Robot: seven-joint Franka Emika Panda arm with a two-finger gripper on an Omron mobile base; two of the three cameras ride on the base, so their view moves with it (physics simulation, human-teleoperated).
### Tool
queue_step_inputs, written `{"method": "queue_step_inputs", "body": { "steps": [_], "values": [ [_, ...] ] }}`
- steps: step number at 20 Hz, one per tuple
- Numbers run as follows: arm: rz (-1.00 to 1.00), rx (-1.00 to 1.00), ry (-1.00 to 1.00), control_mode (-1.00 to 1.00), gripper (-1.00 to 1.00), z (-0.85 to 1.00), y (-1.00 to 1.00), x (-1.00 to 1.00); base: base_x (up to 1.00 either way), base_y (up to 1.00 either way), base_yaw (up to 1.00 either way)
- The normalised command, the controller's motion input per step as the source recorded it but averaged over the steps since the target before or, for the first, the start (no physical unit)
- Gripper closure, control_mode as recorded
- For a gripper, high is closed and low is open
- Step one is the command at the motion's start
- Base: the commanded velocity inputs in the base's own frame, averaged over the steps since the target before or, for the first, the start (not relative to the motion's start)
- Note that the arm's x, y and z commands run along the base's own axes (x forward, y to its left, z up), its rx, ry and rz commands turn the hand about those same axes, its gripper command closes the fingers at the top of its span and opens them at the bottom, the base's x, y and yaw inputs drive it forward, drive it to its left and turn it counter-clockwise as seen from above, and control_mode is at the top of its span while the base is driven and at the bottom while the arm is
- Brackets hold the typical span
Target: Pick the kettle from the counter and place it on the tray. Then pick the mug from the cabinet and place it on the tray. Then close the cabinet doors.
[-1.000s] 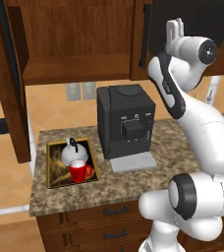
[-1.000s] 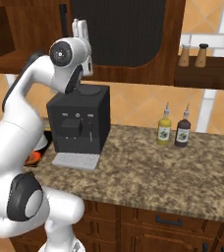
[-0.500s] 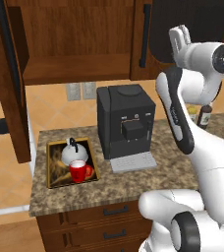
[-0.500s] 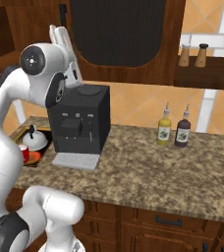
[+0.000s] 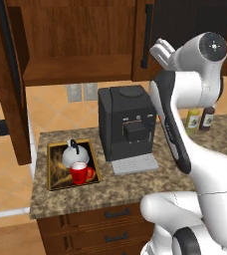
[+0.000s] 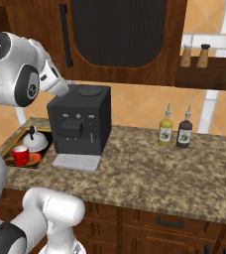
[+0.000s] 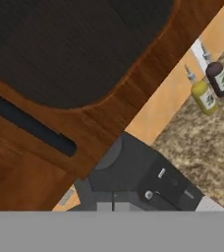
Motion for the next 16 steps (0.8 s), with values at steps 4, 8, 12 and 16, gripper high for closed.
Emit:
{"method": "queue_step_inputs", "body": {
  "steps": [4, 8, 12, 16],
  "values": [
    [0.14, -0.32, 0.20, -1.00, 1.00, -0.55, 0.53, -0.07, 0.00, 0.00, 0.00],
    [0.20, -0.32, 0.18, -1.00, 1.00, -0.60, 0.66, -0.15, 0.00, 0.00, 0.00],
    [0.28, -0.26, 0.16, -1.00, 1.00, -0.64, 0.50, -0.12, 0.00, 0.00, 0.00],
    [0.27, -0.18, 0.04, -1.00, 1.00, -0.95, 0.13, 0.05, 0.00, 0.00, 0.00]
  ]
}}
